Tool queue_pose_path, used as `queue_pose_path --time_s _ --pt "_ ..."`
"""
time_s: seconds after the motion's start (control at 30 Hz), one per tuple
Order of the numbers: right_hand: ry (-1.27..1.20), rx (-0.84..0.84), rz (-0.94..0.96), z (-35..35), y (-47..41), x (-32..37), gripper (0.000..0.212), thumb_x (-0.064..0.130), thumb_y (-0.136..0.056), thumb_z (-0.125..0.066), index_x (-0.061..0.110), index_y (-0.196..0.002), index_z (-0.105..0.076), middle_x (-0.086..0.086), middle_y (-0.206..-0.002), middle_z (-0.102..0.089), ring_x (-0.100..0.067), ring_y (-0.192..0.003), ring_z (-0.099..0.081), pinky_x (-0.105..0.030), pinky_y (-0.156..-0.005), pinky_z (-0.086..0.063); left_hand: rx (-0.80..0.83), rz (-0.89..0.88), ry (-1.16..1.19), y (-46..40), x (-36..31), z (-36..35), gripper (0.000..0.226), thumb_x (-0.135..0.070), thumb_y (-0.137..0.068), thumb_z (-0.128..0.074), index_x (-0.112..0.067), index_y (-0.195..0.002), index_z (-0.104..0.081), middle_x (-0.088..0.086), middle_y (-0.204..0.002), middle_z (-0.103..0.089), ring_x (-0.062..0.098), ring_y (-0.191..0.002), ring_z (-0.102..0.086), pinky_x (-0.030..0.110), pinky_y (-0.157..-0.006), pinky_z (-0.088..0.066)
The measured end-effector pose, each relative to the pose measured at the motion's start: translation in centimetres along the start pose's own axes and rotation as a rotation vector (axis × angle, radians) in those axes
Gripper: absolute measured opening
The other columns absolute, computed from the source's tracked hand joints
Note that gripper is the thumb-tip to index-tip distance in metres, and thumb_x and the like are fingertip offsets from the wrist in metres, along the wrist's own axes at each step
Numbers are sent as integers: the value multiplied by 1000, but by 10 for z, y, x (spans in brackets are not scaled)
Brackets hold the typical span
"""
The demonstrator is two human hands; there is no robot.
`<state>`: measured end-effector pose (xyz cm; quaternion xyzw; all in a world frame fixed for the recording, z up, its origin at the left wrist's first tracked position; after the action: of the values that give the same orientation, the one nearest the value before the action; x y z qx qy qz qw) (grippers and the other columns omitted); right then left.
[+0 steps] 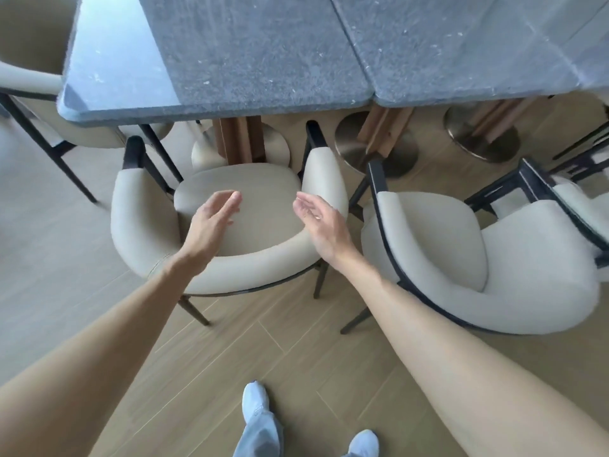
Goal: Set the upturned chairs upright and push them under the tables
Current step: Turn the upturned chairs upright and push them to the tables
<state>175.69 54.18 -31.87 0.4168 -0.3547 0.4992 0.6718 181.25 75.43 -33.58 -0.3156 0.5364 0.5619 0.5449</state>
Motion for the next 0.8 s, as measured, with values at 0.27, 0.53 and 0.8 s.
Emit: queue_pose_path --time_s 0.27,0.53,0.8 --pt "-127 -189 -129 220 110 -68 41 34 -101 -56 11 -135 -59 -5 -137 -62 -14 -123 -58 -29 -108 -43 132 146 212 84 -43 -231 26 -33 -103 -50 -15 -112 -66 9 -115 -69 27 -105 -65 40 -87 -53" --pt "-135 -331 -144 434 189 -160 37 46 -101 -49 22 -125 -64 -2 -118 -69 -19 -113 -64 -45 -101 -51 154 106 187 138 -105 -444 37 -35 -102 -53 -8 -125 -62 15 -120 -68 28 -106 -65 43 -93 -53" --pt "-174 -299 -238 515 199 -228 45 54 -95 -52 21 -125 -64 1 -117 -69 -15 -108 -66 -44 -100 -52 162 107 16 149 -108 -541 24 -40 -98 -59 -21 -111 -66 3 -109 -71 18 -99 -67 36 -93 -51"
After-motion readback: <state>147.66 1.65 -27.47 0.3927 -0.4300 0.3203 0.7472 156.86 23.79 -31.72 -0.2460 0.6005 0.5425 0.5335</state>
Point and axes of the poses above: each hand's wrist, its own y-axis away from the middle knuckle, its own z-axis out of the back of the hand, x = y × z, the point moved 5 cm from there along -y, towards the middle knuckle
